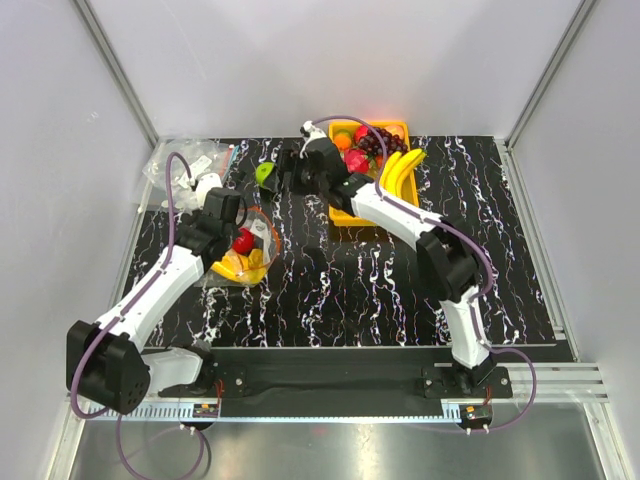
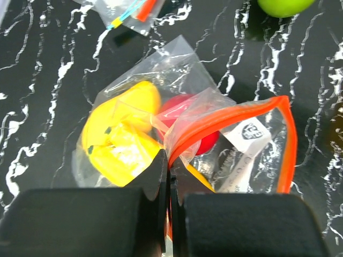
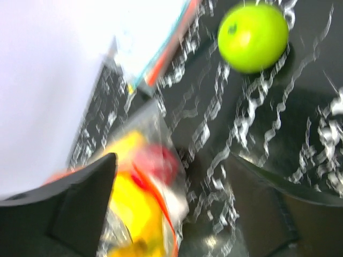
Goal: Place the food in the zip-top bag and seal the zipper
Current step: Pick up the fake fruit from the center of the board.
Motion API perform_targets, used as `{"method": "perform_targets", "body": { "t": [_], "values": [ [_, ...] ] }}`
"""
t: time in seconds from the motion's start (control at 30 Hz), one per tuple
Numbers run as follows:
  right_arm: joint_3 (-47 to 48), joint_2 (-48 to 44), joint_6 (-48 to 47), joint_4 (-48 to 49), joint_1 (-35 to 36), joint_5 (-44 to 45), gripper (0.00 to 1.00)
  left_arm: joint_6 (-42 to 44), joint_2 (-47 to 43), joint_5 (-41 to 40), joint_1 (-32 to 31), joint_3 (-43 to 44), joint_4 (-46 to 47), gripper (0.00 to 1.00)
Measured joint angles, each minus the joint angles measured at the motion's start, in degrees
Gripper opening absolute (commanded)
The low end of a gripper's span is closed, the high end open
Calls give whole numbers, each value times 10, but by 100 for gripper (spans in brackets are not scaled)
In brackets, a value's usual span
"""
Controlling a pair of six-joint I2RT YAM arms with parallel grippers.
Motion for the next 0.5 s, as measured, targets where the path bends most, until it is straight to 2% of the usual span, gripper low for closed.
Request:
{"method": "perform_targets", "body": {
  "t": [0.03,0.33,0.5],
  "values": [
    [27,18,4,2,-3,2,100,0,-2,3,0,-2,5,0],
    [140,139,56,0,-10,36,100,1,2,15,0,-2,17,0],
    [228,214,95,-13,-11,67,100,5,2,35,0,-2,19,3]
  ]
}}
